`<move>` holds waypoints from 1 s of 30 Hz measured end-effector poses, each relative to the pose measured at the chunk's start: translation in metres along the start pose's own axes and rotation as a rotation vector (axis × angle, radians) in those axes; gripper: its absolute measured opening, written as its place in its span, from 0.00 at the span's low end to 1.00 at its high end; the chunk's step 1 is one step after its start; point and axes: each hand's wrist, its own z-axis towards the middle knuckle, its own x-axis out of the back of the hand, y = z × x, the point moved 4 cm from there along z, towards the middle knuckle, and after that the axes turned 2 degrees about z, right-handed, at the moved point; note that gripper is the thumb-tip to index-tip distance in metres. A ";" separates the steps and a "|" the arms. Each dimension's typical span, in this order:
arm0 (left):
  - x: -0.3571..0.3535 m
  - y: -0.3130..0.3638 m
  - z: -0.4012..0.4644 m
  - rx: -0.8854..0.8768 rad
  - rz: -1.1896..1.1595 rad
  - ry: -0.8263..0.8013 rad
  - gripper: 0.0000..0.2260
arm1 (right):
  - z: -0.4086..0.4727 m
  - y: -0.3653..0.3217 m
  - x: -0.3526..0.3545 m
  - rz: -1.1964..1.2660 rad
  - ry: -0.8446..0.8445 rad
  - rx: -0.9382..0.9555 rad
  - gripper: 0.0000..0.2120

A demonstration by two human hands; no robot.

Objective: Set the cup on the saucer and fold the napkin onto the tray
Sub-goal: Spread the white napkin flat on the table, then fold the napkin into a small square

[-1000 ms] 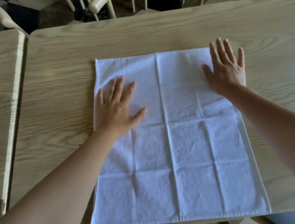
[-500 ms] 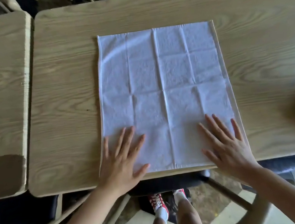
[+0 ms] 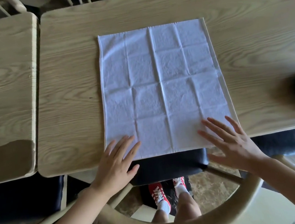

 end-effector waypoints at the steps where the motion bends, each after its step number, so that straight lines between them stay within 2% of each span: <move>1: 0.000 0.000 -0.004 -0.008 -0.014 0.032 0.23 | -0.004 0.001 0.000 0.002 0.024 0.026 0.28; 6: 0.008 -0.004 -0.007 -0.047 -0.034 0.124 0.10 | -0.008 0.008 0.008 0.070 0.129 0.066 0.19; 10: 0.015 -0.008 -0.001 -0.113 -0.045 0.071 0.07 | -0.003 0.009 0.018 0.138 0.117 0.063 0.09; 13: 0.024 -0.009 0.003 -0.124 -0.104 0.030 0.06 | 0.004 0.010 0.027 0.242 0.118 0.027 0.08; 15: 0.031 -0.012 0.007 -0.063 -0.214 -0.026 0.10 | 0.007 0.012 0.031 0.294 0.082 -0.036 0.05; 16: 0.036 -0.014 0.009 -0.003 -0.289 -0.055 0.09 | 0.008 0.014 0.032 0.319 0.050 -0.094 0.04; 19: 0.051 -0.021 0.013 0.192 -0.503 -0.173 0.03 | 0.009 0.017 0.041 0.391 -0.104 -0.270 0.09; 21: 0.059 -0.023 0.014 0.265 -0.606 -0.369 0.04 | 0.011 0.015 0.052 0.418 -0.277 -0.303 0.07; 25: 0.089 -0.024 0.017 0.221 -0.682 -0.695 0.06 | 0.011 0.010 0.084 0.531 -0.545 -0.291 0.06; 28: 0.118 -0.027 0.022 0.204 -0.824 -0.792 0.06 | 0.019 0.013 0.115 0.629 -0.560 -0.295 0.06; 30: 0.134 -0.032 0.035 0.185 -0.918 -0.718 0.06 | 0.034 0.019 0.133 0.665 -0.480 -0.313 0.05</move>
